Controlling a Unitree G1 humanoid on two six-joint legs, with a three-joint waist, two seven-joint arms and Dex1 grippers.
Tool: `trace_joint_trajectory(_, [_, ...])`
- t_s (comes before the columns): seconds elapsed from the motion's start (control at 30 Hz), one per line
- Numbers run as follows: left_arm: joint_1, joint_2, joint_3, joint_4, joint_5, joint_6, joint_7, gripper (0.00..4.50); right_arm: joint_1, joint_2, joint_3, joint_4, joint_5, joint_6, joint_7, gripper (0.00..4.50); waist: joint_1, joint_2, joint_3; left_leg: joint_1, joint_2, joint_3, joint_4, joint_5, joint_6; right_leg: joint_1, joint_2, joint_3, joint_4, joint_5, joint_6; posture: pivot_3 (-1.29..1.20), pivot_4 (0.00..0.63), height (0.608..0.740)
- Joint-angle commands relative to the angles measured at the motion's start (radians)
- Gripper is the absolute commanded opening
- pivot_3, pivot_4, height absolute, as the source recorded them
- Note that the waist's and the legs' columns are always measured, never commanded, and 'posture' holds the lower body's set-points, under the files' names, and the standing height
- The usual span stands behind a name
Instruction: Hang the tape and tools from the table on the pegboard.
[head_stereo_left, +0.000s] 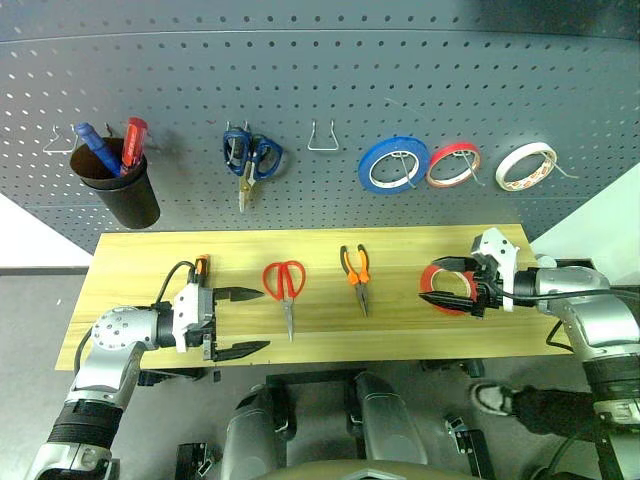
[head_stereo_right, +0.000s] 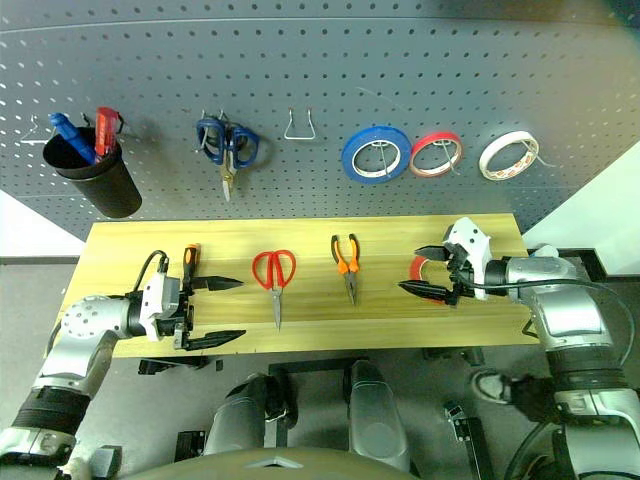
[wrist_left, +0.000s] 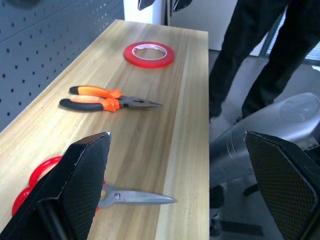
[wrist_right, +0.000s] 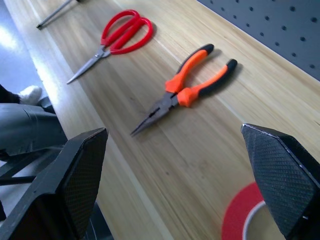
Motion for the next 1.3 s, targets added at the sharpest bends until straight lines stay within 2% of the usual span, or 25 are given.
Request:
trace_joint_trajectory(0.03, [0.024, 0.008, 0.009, -0.057, -0.017, 0.01, 0.007, 4.47, -0.016, -0.014, -0.014, -0.001, 0.0, -0.014, 0.004, 4.5, 0.0, 0.001, -0.001, 0.0, 0.0, 0.0, 0.0, 0.0, 0.0, 0.0, 0.0, 0.0, 0.0, 0.0, 0.0, -0.13, 0.168, 0.73])
trace_joint_trajectory(0.47, [0.006, -0.008, -0.016, -0.09, 0.014, 0.039, 0.064, 4.47, -0.047, -0.021, 0.011, 0.101, -0.059, -0.016, -0.044, 4.5, 0.004, 0.001, -0.023, 0.0, -0.001, 0.0, 0.0, 0.0, 0.0, 0.001, 0.0, 0.0, 0.0, 0.0, 0.0, -0.12, 0.148, 0.73])
trace_joint_trajectory(0.73, [-0.044, -0.014, -0.007, -0.009, 0.044, -0.018, 0.068, 4.47, -0.095, 0.015, 0.067, 0.195, -0.171, -0.057, -0.142, 4.5, 0.004, 0.001, -0.024, 0.003, -0.001, 0.0, 0.0, 0.0, 0.0, 0.003, 0.001, 0.0, 0.0, 0.0, 0.0, -0.09, 0.179, 0.73])
trace_joint_trajectory(0.87, [-0.05, -0.01, -0.016, 0.0, 0.066, -0.025, 0.079, 4.47, -0.107, 0.024, 0.099, 0.227, -0.198, -0.036, -0.137, 4.5, 0.006, 0.001, -0.024, 0.005, -0.001, 0.0, 0.0, 0.0, 0.0, 0.005, 0.0, 0.0, 0.0, 0.0, 0.0, -0.08, 0.191, 0.73])
trace_joint_trajectory(1.07, [-0.075, -0.009, -0.035, -0.027, 0.103, 0.007, 0.108, 4.47, -0.152, 0.055, 0.136, 0.285, -0.257, -0.01, -0.197, 4.5, 0.024, 0.001, -0.023, 0.016, 0.001, 0.0, -0.002, -0.003, 0.004, 0.014, 0.0, 0.0, -0.001, -0.001, -0.001, -0.07, 0.221, 0.73])
trace_joint_trajectory(1.23, [-0.083, -0.003, -0.063, -0.105, 0.05, 0.142, 0.086, 4.47, -0.162, 0.062, 0.149, 0.323, -0.282, 0.024, -0.214, 4.5, 0.036, 0.002, -0.022, 0.016, 0.001, 0.0, -0.002, -0.003, 0.004, 0.014, -0.003, 0.0, -0.001, -0.002, -0.002, -0.07, 0.248, 0.73])
trace_joint_trajectory(1.3, [-0.086, -0.004, -0.07, -0.113, 0.064, 0.135, 0.081, 4.47, -0.16, 0.061, 0.154, 0.321, -0.286, 0.049, -0.214, 4.5, 0.039, 0.004, -0.02, 0.016, 0.001, 0.0, -0.002, -0.003, 0.005, 0.014, -0.003, 0.0, -0.001, -0.002, -0.004, -0.07, 0.258, 0.73])
